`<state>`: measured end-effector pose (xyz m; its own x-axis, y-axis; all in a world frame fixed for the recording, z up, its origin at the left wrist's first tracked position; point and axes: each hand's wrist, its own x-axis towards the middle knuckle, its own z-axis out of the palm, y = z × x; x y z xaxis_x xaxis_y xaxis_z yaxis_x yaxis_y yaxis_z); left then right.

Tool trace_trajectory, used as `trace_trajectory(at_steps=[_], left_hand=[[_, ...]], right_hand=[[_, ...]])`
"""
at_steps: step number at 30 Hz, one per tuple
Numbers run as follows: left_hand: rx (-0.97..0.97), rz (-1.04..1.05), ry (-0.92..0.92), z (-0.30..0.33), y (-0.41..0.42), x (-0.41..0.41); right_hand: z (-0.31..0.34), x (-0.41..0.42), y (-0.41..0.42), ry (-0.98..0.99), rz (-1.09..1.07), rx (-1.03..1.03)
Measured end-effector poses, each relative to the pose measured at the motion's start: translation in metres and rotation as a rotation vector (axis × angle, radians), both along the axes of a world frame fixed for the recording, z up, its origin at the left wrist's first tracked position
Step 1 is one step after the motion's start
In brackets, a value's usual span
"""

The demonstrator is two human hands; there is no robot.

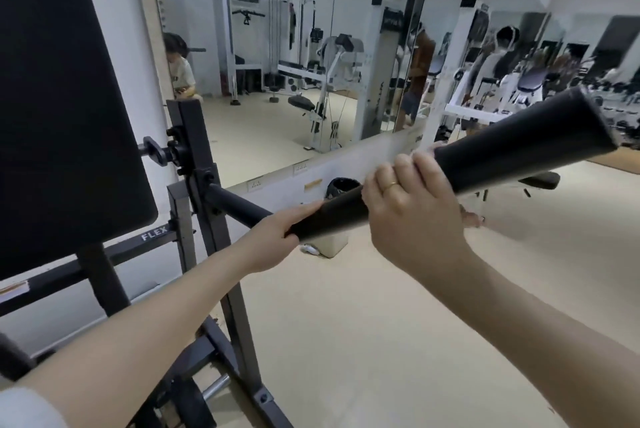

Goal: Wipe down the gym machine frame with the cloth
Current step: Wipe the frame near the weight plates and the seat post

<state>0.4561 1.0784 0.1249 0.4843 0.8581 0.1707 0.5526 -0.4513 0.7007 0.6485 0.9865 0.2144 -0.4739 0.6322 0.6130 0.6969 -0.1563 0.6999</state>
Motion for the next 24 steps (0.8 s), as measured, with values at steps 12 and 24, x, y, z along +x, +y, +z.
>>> trace_trajectory(at_steps=[12,24], left_hand=[[0.231,0.284,-0.325,0.058,-0.089,0.090],[0.336,0.421,-0.315,0.112,-0.168,0.167]], right_hand=[[0.042,0.099,-0.019,-0.055,0.649,0.285],[0.057,0.136,-0.003,1.219,1.523,-0.601]])
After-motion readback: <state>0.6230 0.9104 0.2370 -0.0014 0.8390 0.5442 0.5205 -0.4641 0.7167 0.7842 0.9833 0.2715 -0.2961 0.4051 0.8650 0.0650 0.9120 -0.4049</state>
